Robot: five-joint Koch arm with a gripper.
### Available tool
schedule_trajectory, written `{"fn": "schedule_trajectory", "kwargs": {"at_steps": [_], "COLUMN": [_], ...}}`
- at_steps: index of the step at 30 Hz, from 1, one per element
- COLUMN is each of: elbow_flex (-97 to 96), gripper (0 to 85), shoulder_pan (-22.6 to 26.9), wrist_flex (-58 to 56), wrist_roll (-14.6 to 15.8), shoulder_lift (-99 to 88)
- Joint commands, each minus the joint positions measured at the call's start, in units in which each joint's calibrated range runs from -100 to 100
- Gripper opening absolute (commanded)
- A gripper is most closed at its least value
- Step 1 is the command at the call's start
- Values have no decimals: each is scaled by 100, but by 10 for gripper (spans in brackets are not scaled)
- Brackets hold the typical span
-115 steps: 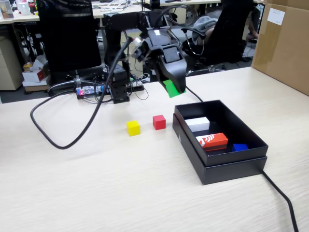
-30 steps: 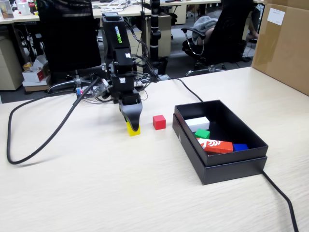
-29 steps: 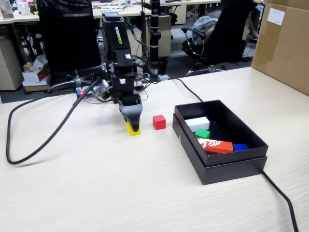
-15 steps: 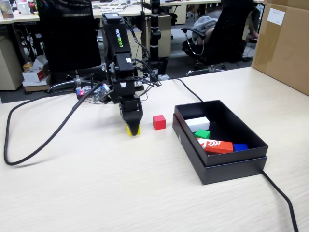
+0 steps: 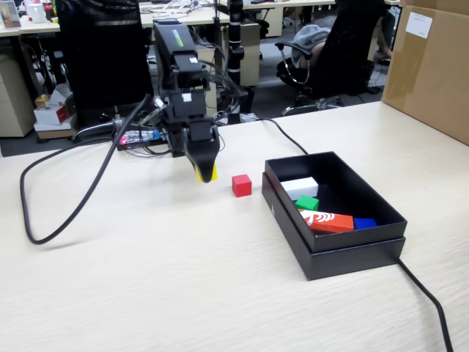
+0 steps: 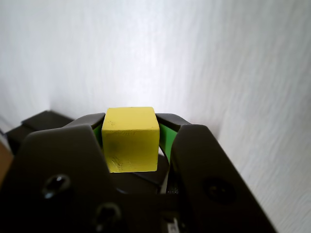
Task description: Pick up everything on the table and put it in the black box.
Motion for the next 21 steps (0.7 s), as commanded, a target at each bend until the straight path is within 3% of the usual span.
{"fn": "schedule_trajectory", "kwargs": {"at_steps": [1,11,21], "elbow_flex": [709,2913,3747], "gripper": [47,48,56], "shoulder_pan": [205,913,1485], "wrist_flex": [-43,-172,-172], "wrist_roll": [107,366,542], "shoulder_lift": [-258,1578,3563]}}
